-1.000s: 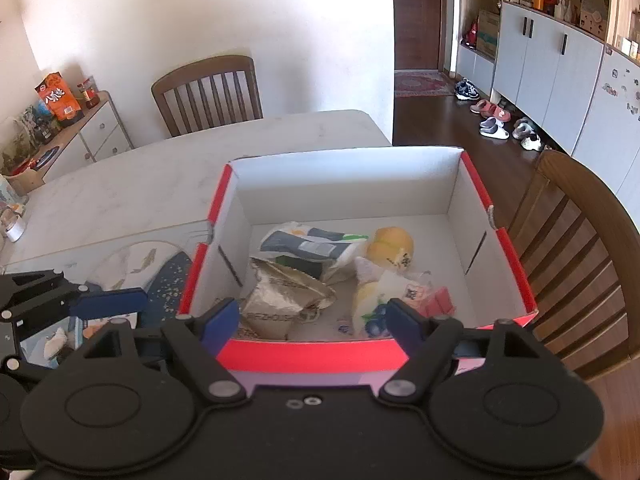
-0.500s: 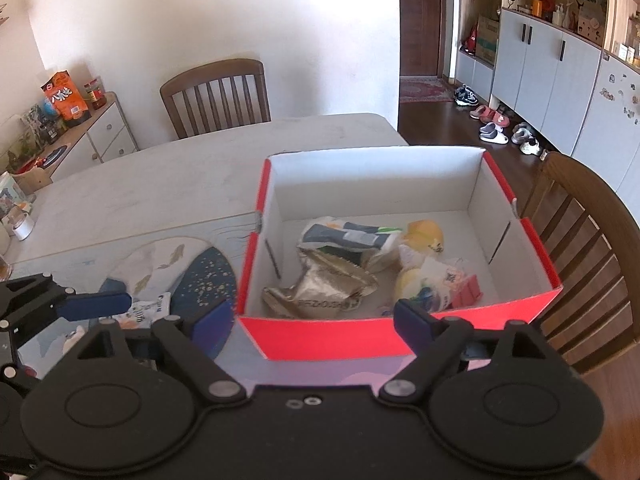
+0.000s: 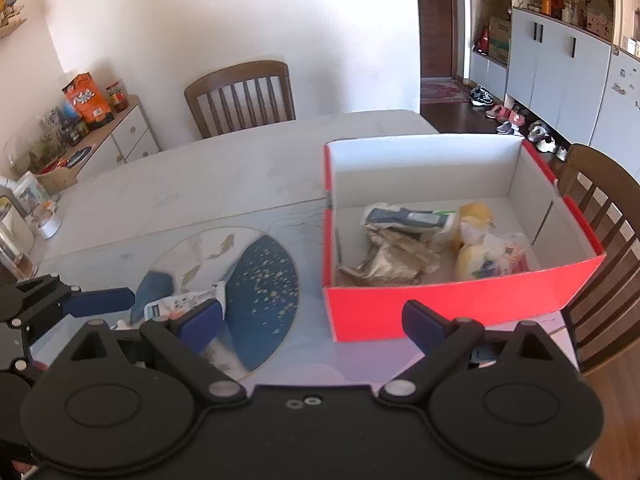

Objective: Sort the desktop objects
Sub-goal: 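Move both tools back from the shoebox to the remaining items on the mat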

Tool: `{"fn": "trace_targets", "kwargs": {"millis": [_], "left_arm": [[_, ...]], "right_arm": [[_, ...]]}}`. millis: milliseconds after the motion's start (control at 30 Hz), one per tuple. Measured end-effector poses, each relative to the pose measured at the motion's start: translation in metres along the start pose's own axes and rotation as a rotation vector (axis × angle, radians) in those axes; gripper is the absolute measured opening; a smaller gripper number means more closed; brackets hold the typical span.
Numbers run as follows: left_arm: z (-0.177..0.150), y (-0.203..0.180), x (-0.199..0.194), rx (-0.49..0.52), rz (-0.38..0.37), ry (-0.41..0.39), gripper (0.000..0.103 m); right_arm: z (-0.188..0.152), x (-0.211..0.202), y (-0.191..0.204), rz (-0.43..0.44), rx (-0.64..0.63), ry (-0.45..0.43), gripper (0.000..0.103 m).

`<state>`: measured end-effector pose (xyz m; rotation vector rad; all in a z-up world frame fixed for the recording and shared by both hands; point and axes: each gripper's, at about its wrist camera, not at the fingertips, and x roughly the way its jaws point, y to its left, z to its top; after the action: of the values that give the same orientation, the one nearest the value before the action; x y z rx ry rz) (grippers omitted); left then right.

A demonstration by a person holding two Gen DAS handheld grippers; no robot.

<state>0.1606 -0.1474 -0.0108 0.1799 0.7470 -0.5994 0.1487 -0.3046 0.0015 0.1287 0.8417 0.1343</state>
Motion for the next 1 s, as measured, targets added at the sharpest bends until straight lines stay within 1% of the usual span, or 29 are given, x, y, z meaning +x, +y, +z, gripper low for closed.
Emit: {"fn": "trace_targets", "kwargs": {"millis": [67, 100, 133, 167, 433, 733, 1000], "left_arm": [[-0.006, 0.007, -0.003, -0.009, 0.011, 0.002, 0.090], [-0.009, 0.011, -0.004, -0.012, 0.013, 0.003, 0.093], [-0.012, 0.015, -0.006, -0.020, 0.018, 0.004, 0.100], [-0.015, 0.018, -0.007, -0.026, 0.021, 0.005, 0.103], [-0.042, 0.054, -0.018, -0.091, 0.079, 0.021, 0.103], [-0.072, 0.092, -0.020, -0.155, 0.137, 0.061, 0.103], [-0.083, 0.117, -0.011, -0.175, 0.174, 0.089, 0.103]], "right_arm": [[-0.002, 0.002, 0.008, 0.005, -0.006, 0.003, 0.097], [-0.003, 0.003, 0.012, 0.010, -0.007, 0.003, 0.097], [-0.004, 0.003, 0.015, 0.020, -0.010, 0.003, 0.097], [-0.005, 0.004, 0.019, 0.027, -0.015, 0.002, 0.098], [-0.009, 0.012, 0.045, 0.044, -0.047, 0.012, 0.098], [-0.023, 0.027, 0.064, 0.054, -0.064, 0.056, 0.098], [-0.030, 0.043, 0.078, 0.059, -0.096, 0.080, 0.098]]}}
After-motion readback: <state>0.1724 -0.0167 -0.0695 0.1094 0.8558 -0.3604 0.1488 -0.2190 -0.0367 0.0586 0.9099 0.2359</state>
